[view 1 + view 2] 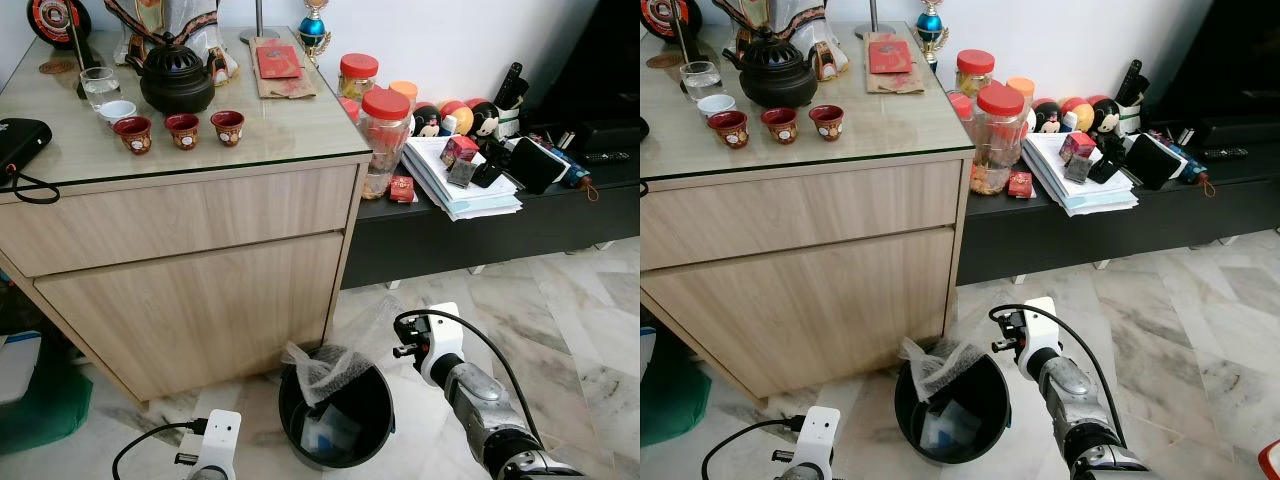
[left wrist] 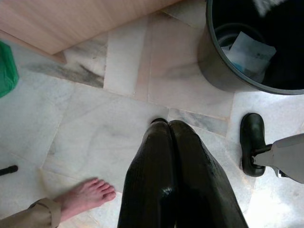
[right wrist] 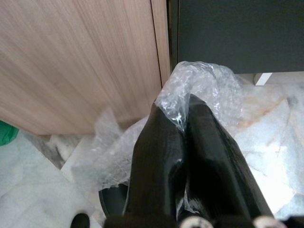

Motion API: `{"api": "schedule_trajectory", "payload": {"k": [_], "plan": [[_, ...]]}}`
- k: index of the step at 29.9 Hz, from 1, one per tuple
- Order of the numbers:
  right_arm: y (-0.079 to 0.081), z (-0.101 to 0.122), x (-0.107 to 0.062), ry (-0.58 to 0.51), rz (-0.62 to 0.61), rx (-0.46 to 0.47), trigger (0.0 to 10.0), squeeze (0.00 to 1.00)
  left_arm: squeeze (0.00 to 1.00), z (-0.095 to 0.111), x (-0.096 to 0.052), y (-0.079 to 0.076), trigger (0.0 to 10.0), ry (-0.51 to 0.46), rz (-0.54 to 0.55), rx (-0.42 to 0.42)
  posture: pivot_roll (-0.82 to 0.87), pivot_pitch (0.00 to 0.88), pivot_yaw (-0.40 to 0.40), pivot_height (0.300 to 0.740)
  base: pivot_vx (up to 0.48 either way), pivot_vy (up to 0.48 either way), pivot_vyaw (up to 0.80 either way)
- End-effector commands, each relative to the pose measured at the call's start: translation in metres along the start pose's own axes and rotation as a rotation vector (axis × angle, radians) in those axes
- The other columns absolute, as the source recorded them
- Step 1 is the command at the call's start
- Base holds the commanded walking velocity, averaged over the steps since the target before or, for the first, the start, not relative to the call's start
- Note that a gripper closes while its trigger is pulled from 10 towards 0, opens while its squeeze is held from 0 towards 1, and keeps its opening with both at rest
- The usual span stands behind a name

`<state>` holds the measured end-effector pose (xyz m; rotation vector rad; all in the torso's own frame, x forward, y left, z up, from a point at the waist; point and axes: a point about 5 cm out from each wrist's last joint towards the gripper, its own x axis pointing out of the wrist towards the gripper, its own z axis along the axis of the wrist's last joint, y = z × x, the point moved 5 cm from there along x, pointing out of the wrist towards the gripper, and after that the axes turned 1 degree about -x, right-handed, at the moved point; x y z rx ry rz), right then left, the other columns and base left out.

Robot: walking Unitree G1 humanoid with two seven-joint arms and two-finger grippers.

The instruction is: Picking trash to rubbish bin

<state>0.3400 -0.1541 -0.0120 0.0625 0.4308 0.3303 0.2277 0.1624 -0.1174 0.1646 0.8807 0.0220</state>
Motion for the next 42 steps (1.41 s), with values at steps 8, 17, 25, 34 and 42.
{"api": "schedule_trajectory", "payload": {"k": [8, 17, 25, 34, 42], "plan": [[-0.043, -0.029, -0.025, 0.074, -0.209, 0.01, 10.0, 1.0, 0.0, -0.01, -0.002, -0.005, 10.0, 0.029, -0.006, -0.004, -0.13, 0.088, -0.13, 0.74, 0.0, 0.0, 0.0], [-0.043, -0.031, -0.026, 0.077, -0.215, 0.003, 10.0, 1.0, 0.0, -0.01, -0.002, -0.005, 10.0, 0.028, -0.005, -0.004, -0.13, 0.089, -0.13, 0.74, 0.0, 0.0, 0.0], [-0.043, -0.03, -0.025, 0.078, -0.21, -0.002, 10.0, 0.0, 0.0, -0.009, -0.002, -0.005, 10.0, 0.027, -0.004, -0.004, -0.13, 0.088, -0.129, 0.74, 0.0, 0.0, 0.0], [-0.041, -0.03, -0.025, 0.072, -0.201, 0.019, 10.0, 1.0, 0.0, -0.009, -0.002, -0.005, 10.0, 0.027, -0.004, -0.003, -0.13, 0.09, -0.129, 0.74, 0.0, 0.0, 0.0], [-0.04, -0.031, -0.025, 0.075, -0.187, 0.018, 10.0, 1.0, 0.0, -0.009, -0.002, -0.005, 10.0, 0.026, -0.005, -0.004, -0.13, 0.09, -0.131, 0.74, 0.0, 0.0, 0.0]]}}
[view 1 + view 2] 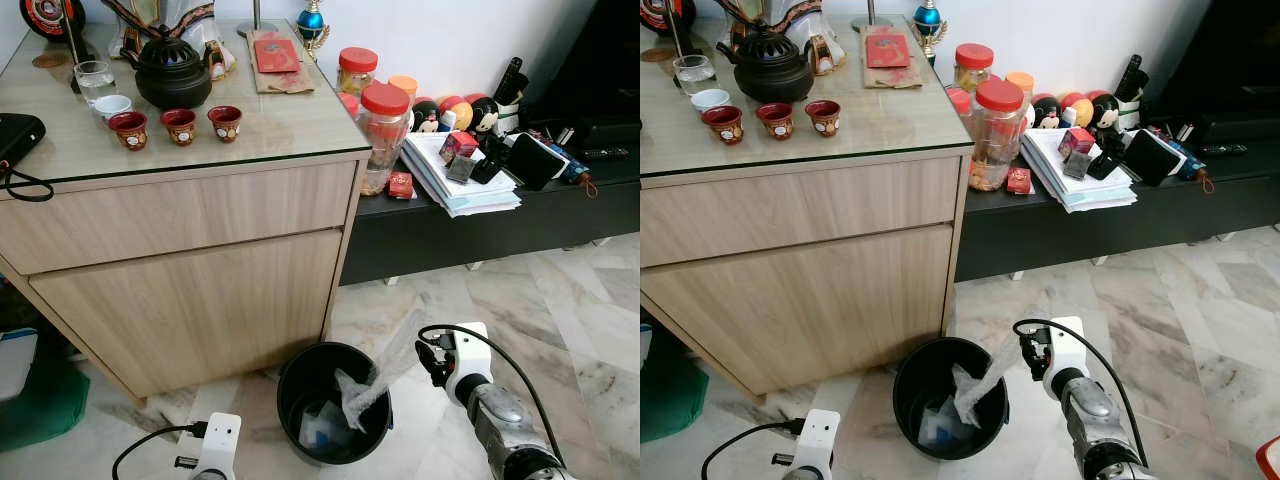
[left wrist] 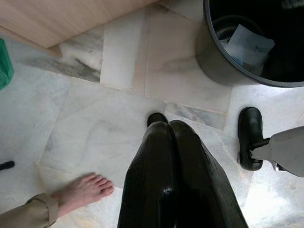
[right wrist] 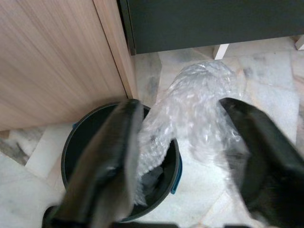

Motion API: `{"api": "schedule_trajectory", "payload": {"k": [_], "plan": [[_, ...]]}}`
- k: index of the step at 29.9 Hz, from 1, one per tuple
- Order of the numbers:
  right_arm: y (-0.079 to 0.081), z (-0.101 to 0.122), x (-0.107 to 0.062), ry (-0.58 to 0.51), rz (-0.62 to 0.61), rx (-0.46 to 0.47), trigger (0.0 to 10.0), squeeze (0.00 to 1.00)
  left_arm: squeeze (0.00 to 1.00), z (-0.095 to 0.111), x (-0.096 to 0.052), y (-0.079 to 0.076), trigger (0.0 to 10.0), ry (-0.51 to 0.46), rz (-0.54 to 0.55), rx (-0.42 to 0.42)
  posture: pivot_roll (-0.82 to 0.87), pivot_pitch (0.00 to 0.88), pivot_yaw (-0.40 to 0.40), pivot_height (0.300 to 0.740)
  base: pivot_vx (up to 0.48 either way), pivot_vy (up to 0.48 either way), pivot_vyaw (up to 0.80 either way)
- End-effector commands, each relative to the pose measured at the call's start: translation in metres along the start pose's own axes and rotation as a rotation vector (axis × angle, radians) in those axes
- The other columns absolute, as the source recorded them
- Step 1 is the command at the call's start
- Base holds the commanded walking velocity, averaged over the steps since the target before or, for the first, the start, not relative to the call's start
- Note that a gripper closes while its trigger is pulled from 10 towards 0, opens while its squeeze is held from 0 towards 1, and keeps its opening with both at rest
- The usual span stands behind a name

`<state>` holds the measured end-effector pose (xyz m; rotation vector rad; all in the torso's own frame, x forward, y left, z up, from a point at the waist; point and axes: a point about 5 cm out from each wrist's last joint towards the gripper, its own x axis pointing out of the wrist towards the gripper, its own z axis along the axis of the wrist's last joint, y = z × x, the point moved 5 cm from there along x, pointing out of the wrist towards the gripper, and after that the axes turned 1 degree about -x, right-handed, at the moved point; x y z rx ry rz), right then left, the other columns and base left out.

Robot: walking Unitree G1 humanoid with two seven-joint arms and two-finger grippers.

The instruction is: Picking trash to rubbish bin

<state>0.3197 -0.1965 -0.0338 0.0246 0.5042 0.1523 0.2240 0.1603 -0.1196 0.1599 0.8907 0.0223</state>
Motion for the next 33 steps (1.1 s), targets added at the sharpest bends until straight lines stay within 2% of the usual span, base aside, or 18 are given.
{"api": "schedule_trajectory", "payload": {"k": [1, 7, 14, 19, 22, 23, 24, 26, 30, 33], "plan": [[-0.003, -0.002, -0.002, 0.006, -0.004, 0.004, 10.0, 1.0, 0.0, -0.005, -0.001, -0.003, 10.0, 0.016, -0.003, -0.001, -0.13, 0.09, -0.131, 0.74, 0.0, 0.0, 0.0], [-0.001, -0.002, -0.001, 0.004, 0.009, 0.01, 10.0, 1.0, 0.0, -0.005, -0.001, -0.003, 10.0, 0.016, -0.002, -0.001, -0.13, 0.09, -0.131, 0.74, 0.0, 0.0, 0.0], [0.01, 0.001, 0.001, -0.006, 0.067, 0.012, 10.0, 1.0, 0.0, -0.004, -0.001, -0.003, 10.0, 0.015, -0.002, -0.002, -0.13, 0.089, -0.131, 0.74, 0.0, 0.0, 0.0], [0.026, 0.013, 0.005, -0.052, 0.159, 0.007, 10.0, 1.0, 0.0, -0.004, -0.001, -0.003, 10.0, 0.013, -0.001, -0.002, -0.13, 0.088, -0.134, 0.74, 0.0, 0.0, 0.0], [0.042, 0.02, 0.006, -0.08, 0.245, 0.019, 10.0, 1.0, 0.0, -0.003, -0.001, -0.003, 10.0, 0.012, -0.001, -0.003, -0.13, 0.085, -0.136, 0.74, 0.0, 0.0, 0.0], [0.054, 0.023, 0.006, -0.092, 0.31, 0.01, 10.0, 1.0, 0.0, -0.003, 0.0, -0.003, 10.0, 0.012, 0.0, -0.004, -0.13, 0.083, -0.137, 0.74, 0.0, 0.0, 0.0], [0.054, 0.023, 0.006, -0.092, 0.31, 0.01, 10.0, 1.0, 0.0, -0.003, 0.0, -0.003, 10.0, 0.012, 0.0, -0.004, -0.13, 0.083, -0.137, 0.74, 0.0, 0.0, 0.0], [0.065, 0.025, 0.005, -0.103, 0.367, -0.016, 10.0, 1.0, 0.0, -0.003, -0.001, -0.004, 10.0, 0.012, 0.0, -0.005, -0.13, 0.084, -0.138, 0.74, 0.0, 0.0, 0.0], [0.062, 0.025, 0.005, -0.097, 0.355, -0.029, 10.0, 1.0, 0.0, -0.002, 0.0, -0.004, 10.0, 0.012, 0.0, -0.006, -0.13, 0.082, -0.139, 0.74, 0.0, 0.0, 0.0], [0.049, 0.018, 0.006, -0.044, 0.296, -0.068, 10.0, 1.0, 0.0, -0.002, 0.0, -0.005, 10.0, 0.012, -0.001, -0.008, -0.13, 0.079, -0.141, 0.74, 0.0, 0.0, 0.0]]}}
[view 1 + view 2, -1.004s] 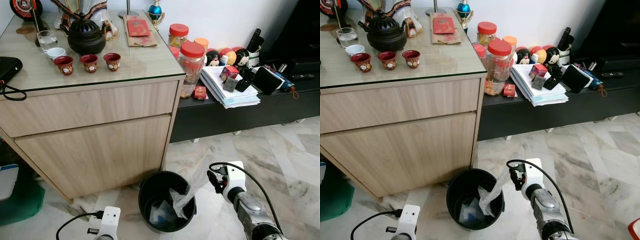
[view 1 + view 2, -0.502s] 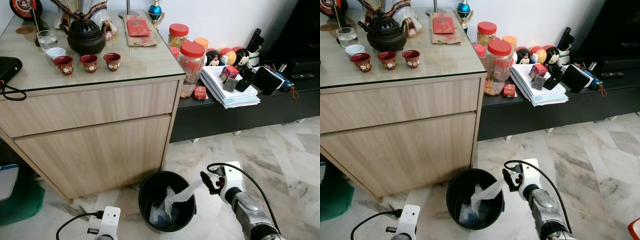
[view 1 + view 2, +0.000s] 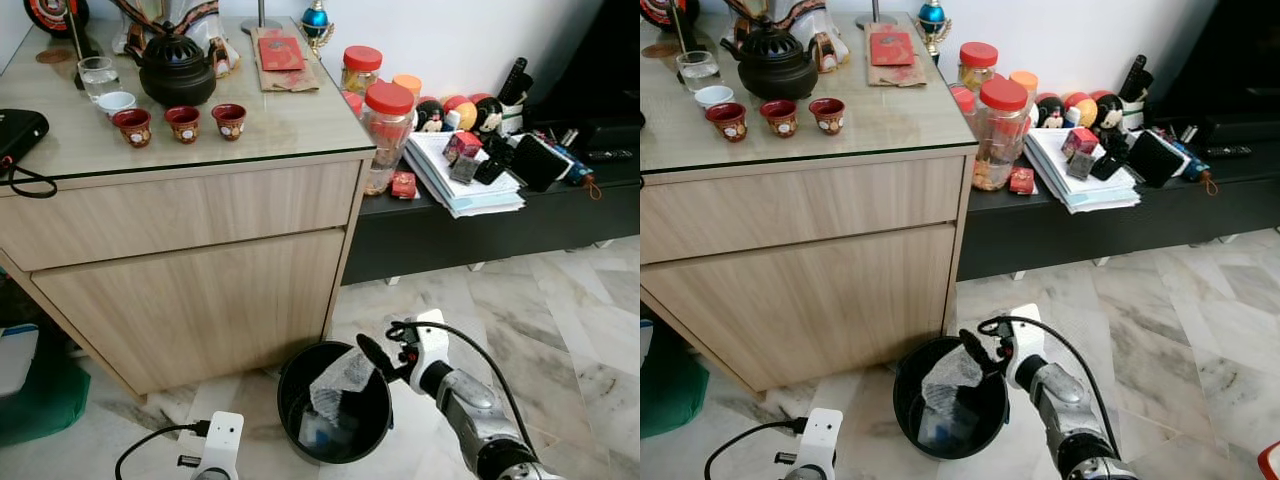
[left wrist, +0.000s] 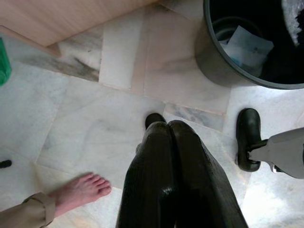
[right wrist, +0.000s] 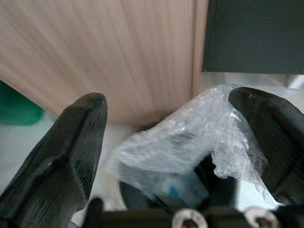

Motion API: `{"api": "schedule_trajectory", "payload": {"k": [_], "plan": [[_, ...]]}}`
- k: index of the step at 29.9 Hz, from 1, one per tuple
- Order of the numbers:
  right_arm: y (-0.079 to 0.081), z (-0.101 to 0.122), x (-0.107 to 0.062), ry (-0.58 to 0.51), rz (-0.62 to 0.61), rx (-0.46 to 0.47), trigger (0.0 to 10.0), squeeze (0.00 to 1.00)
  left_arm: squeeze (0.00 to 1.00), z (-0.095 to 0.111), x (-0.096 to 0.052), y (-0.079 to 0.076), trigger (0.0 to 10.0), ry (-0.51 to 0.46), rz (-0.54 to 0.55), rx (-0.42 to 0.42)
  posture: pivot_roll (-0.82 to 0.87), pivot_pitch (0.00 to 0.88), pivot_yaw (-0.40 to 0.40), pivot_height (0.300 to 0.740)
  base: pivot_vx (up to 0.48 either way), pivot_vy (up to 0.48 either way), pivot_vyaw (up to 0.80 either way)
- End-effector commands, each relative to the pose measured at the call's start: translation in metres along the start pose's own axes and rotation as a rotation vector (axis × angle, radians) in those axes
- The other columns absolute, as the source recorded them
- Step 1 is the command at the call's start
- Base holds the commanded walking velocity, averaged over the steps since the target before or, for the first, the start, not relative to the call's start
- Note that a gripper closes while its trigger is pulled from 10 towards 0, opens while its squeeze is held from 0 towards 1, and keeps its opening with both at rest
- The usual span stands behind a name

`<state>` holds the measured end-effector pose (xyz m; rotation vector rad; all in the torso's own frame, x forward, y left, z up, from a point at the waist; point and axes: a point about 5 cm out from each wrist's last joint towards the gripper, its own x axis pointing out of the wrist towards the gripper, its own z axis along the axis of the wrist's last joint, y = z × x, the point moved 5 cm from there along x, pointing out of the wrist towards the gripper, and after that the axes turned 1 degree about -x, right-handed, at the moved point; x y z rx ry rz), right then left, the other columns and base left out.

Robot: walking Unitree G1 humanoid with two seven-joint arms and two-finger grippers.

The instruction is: Picking trash to rubbish bin

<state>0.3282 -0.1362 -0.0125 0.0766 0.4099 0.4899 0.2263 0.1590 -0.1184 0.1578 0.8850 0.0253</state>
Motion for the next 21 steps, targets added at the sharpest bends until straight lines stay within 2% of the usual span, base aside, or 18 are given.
{"api": "schedule_trajectory", "payload": {"k": [1, 4, 5, 10, 11, 12, 21], "plan": [[-0.014, -0.008, -0.006, 0.058, -0.061, -0.029, 10.0, 1.0, 0.0, -0.004, -0.001, -0.004, 10.0, 0.017, -0.004, -0.005, -0.13, 0.078, -0.143, 0.74, 0.0, 0.0, 0.0], [-0.029, -0.016, -0.014, 0.099, -0.149, -0.043, 10.0, 1.0, 0.0, -0.004, -0.001, -0.004, 10.0, 0.017, -0.005, -0.007, -0.13, 0.078, -0.143, 0.74, 0.0, 0.0, 0.0], [-0.033, -0.018, -0.016, 0.112, -0.168, -0.046, 10.0, 0.0, 0.0, -0.004, -0.001, -0.005, 10.0, 0.016, -0.006, -0.007, -0.13, 0.075, -0.144, 0.74, 0.0, 0.0, 0.0], [-0.04, -0.024, -0.021, 0.131, -0.213, -0.036, 10.0, 0.0, 0.0, -0.003, -0.001, -0.005, 10.0, 0.015, -0.006, -0.009, -0.13, 0.075, -0.144, 0.74, 0.0, 0.0, 0.0], [-0.039, -0.024, -0.021, 0.13, -0.21, -0.029, 10.0, 0.58, 0.0, -0.003, -0.001, -0.005, 10.0, 0.015, -0.006, -0.009, -0.13, 0.075, -0.144, 0.74, 0.0, 0.0, 0.0], [-0.038, -0.025, -0.021, 0.128, -0.202, -0.021, 10.0, 1.0, 0.0, -0.003, -0.001, -0.005, 10.0, 0.015, -0.006, -0.009, -0.13, 0.075, -0.144, 0.74, 0.0, 0.0, 0.0], [-0.03, -0.022, -0.017, 0.113, -0.164, -0.017, 10.0, 1.0, 0.0, -0.002, 0.0, -0.005, 10.0, 0.014, -0.005, -0.01, -0.13, 0.076, -0.145, 0.74, 0.0, 0.0, 0.0]]}}
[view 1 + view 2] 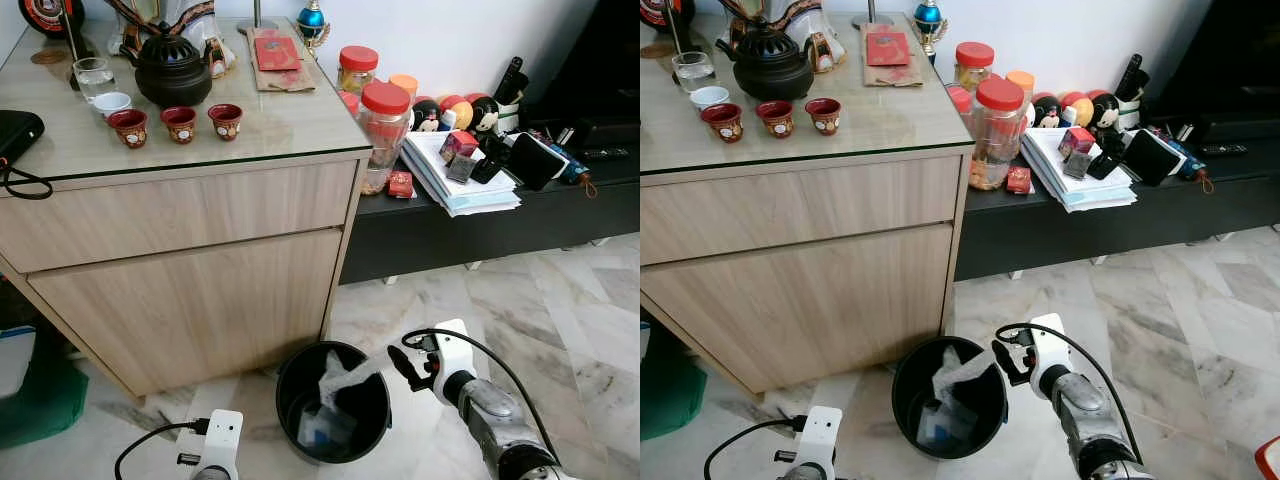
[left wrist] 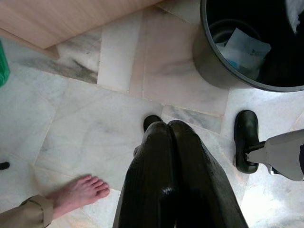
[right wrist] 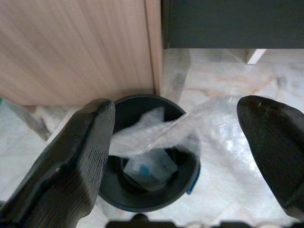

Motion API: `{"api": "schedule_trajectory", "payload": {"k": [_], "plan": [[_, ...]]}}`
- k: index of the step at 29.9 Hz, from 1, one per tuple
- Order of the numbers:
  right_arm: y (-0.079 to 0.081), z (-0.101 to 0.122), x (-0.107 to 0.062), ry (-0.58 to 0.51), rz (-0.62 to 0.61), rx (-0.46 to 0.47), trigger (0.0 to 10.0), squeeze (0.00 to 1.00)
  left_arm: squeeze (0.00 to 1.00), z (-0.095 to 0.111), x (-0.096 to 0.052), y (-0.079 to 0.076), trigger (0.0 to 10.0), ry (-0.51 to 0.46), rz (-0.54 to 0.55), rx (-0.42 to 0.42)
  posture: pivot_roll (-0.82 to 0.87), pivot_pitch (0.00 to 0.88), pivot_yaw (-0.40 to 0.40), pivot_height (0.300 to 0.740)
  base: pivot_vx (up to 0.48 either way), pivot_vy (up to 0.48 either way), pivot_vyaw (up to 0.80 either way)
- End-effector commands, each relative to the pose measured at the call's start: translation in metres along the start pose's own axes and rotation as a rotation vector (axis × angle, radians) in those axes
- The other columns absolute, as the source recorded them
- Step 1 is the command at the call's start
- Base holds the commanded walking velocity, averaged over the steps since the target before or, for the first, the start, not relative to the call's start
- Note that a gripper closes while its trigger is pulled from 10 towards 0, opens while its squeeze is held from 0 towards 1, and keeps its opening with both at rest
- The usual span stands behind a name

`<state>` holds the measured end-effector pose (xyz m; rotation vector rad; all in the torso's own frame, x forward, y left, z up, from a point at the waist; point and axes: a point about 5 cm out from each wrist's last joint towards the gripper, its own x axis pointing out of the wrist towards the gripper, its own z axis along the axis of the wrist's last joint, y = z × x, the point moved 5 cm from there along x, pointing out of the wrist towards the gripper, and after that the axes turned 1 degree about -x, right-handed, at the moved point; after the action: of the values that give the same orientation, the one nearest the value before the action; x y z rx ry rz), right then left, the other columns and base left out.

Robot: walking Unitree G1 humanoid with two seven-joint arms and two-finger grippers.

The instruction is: Picking trash to rubbish bin

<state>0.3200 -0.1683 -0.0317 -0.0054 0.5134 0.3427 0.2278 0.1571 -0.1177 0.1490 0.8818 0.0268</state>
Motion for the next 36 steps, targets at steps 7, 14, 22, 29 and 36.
{"api": "schedule_trajectory", "payload": {"k": [7, 14, 22, 29, 36], "plan": [[0.014, 0.008, 0.003, -0.03, 0.103, 0.008, 10.0, 1.0, 0.0, -0.002, 0.0, -0.003, 10.0, 0.011, -0.001, -0.001, -0.13, 0.076, -0.144, 0.74, 0.0, 0.0, 0.0], [0.014, 0.009, 0.003, -0.03, 0.102, -0.002, 10.0, 1.0, 0.0, -0.002, 0.0, -0.002, 10.0, 0.01, 0.0, -0.001, -0.13, 0.078, -0.145, 0.74, 0.0, 0.0, 0.0], [-0.022, -0.005, -0.007, 0.006, -0.123, 0.017, 10.0, 0.0, 0.0, -0.003, 0.0, -0.002, 10.0, 0.01, 0.003, 0.003, -0.13, 0.076, -0.143, 0.74, 0.0, 0.0, 0.0], [-0.046, -0.035, -0.026, 0.065, -0.283, 0.132, 10.0, 0.0, 0.0, -0.002, 0.0, 0.001, 10.0, 0.007, 0.017, 0.014, -0.13, 0.075, -0.141, 0.74, 0.0, 0.0, 0.0], [-0.061, -0.077, -0.053, 0.141, -0.444, 0.303, 10.0, 0.0, 0.0, -0.004, -0.001, 0.004, 10.0, 0.011, 0.03, 0.009, -0.13, 0.071, -0.136, 0.74, 0.0, 0.0, 0.0]]}}
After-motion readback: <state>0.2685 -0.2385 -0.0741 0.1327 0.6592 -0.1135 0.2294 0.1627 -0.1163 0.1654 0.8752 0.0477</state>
